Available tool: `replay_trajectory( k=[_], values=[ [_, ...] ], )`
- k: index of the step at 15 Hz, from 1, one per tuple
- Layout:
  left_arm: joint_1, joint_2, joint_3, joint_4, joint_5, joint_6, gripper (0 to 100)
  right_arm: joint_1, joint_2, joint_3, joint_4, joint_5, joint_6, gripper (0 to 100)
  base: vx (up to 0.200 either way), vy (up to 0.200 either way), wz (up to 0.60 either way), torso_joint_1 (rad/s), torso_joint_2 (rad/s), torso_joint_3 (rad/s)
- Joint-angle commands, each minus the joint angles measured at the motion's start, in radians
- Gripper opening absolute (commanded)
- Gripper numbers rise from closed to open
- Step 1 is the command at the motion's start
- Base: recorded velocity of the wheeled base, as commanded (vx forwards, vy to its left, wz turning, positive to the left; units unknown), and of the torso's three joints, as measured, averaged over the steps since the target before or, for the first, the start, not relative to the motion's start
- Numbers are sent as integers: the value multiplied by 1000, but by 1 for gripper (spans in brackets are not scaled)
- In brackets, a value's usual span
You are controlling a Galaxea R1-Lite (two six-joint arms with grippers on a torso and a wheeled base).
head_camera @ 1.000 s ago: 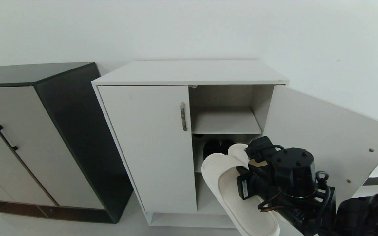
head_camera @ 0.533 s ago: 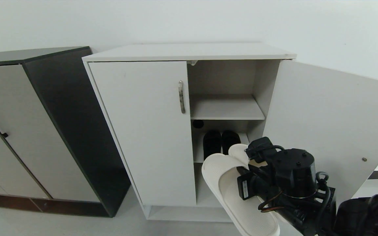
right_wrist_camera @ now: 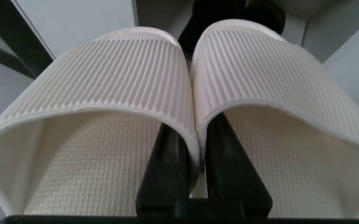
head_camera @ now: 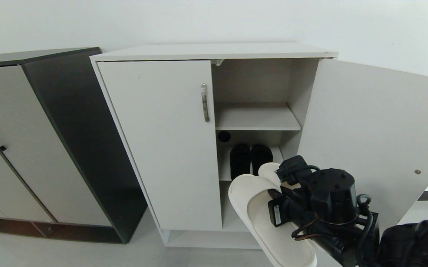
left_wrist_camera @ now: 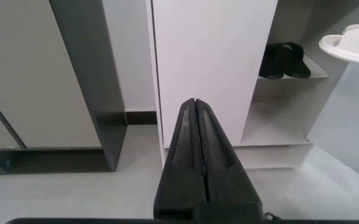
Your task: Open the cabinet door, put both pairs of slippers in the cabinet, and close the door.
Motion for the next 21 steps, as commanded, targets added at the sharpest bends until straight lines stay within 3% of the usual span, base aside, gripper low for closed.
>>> replay_trajectory(
  k=[1, 3, 5, 7, 9, 12, 21],
  values=[
    [-1, 1, 0, 0, 0, 0, 0, 4, 10, -9, -18, -8, -20, 0, 0, 0, 0, 0, 0, 0],
    [-1, 1, 0, 0, 0, 1, 0, 28, 26, -118, 59, -129, -14, 0, 0, 0, 0, 0, 0, 0],
    [0, 1, 0, 0, 0, 1, 0, 39, 23, -270, 275, -224, 59, 0, 0, 0, 0, 0, 0, 0],
    [0, 1, 0, 0, 0, 3, 0, 57, 27, -493, 551, -305, 220, 0, 0, 0, 0, 0, 0, 0],
    [0, 1, 0, 0, 0, 3, 0, 61, 29, -603, 674, -347, 246, 0, 0, 0, 0, 0, 0, 0],
    [0, 1, 0, 0, 0, 3, 0, 54, 58, -683, 675, -347, 201, 0, 0, 0, 0, 0, 0, 0],
    [-1, 1, 0, 0, 0, 4, 0, 61, 69, -666, 617, -361, 186, 0, 0, 0, 0, 0, 0, 0]
  ],
)
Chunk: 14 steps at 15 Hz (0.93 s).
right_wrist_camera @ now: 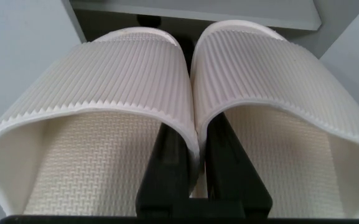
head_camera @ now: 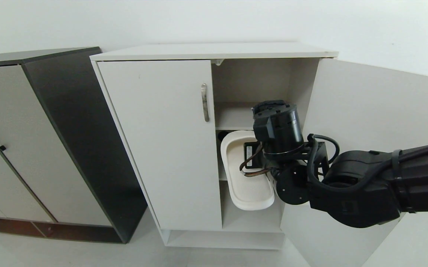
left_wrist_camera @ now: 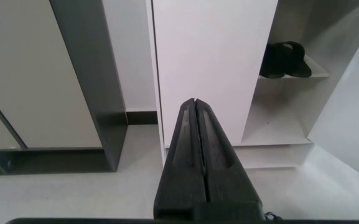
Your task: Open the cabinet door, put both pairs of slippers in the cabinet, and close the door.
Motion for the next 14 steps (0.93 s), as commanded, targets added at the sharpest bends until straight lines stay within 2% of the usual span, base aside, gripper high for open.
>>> replay_trajectory(
  k=[1, 4, 9, 14],
  values=[
    [-1, 1, 0, 0, 0, 0, 0, 1, -4, 6, -15, 0, 0, 0, 0, 0, 0, 0, 0, 0],
    [1, 1, 0, 0, -2, 0, 0, 1, -7, 15, -53, -3, -18, 0, 0, 0, 0, 0, 0, 0],
    [1, 1, 0, 0, -2, 0, 0, 1, -9, 65, -179, -21, -86, 0, 200, 0, 0, -1, 1, 4],
    [1, 1, 0, 0, -2, 0, 0, -2, 2, 65, -181, -21, -84, 0, 200, 0, 0, 2, 2, 4]
  ],
)
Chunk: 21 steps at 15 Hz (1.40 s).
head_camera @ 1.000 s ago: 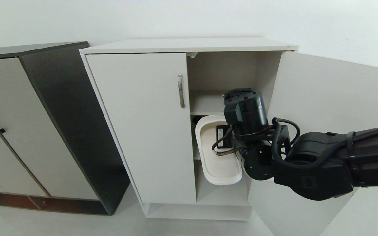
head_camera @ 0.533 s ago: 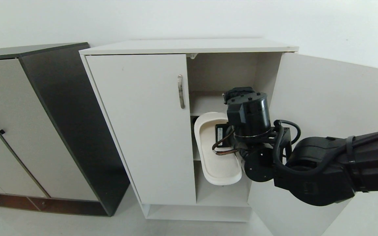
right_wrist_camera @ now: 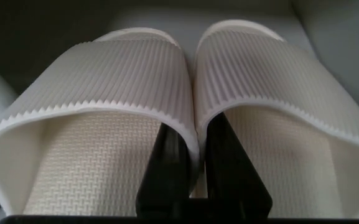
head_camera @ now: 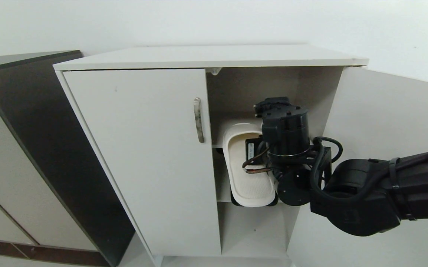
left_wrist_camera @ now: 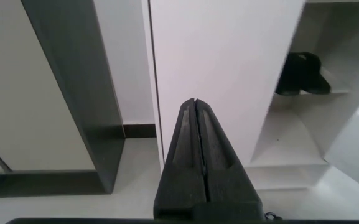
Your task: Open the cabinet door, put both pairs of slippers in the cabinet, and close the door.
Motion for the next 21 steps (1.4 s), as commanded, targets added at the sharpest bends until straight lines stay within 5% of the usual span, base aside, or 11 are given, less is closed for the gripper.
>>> replay_trajectory(
  k=[1, 11, 21],
  values=[
    [-1, 1, 0, 0, 0, 0, 0, 0, 3, 1, 1, 2, 1, 0, 200, 0, 0, 2, -2, 2],
    [-1, 1, 0, 0, 0, -2, 0, -77, 115, -74, -19, 53, 6, 0, 40, 0, 0, 0, 1, 1],
    [-1, 1, 0, 0, 0, -2, 0, -152, 248, -478, 228, 91, 1, 0, 0, 0, 0, 0, 0, 0]
  ],
)
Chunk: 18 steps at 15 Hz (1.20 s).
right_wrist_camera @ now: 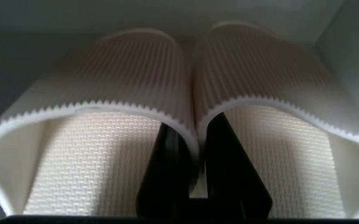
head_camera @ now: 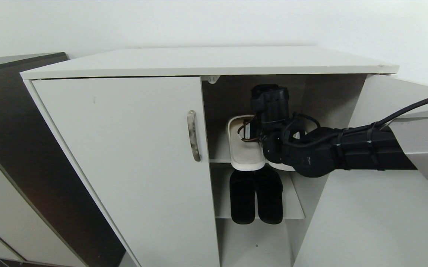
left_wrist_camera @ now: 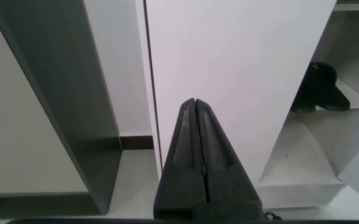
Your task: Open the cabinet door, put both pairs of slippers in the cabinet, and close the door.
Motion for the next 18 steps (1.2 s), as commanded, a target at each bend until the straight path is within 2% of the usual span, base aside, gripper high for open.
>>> replay_trajectory(
  k=[1, 7, 14, 15, 18],
  values=[
    [0, 1, 0, 0, 0, -2, 0, -15, 47, -80, 32, -1, 1, 0, 0, 0, 0, 0, 0, 0],
    [0, 1, 0, 0, 0, 0, 0, -46, 104, -153, 34, -1, 1, 0, 0, 0, 0, 0, 0, 0],
    [-1, 1, 0, 0, 0, 0, 0, -48, 115, -155, 34, -1, 1, 0, 0, 0, 0, 0, 0, 0],
    [0, 1, 0, 0, 0, 0, 0, -48, 115, -155, 35, -1, 1, 100, 0, 0, 0, 0, 0, 0],
    [0, 1, 0, 0, 0, -2, 0, -46, 112, -147, 35, -3, 1, 100, 0, 0, 0, 0, 0, 0]
  ],
)
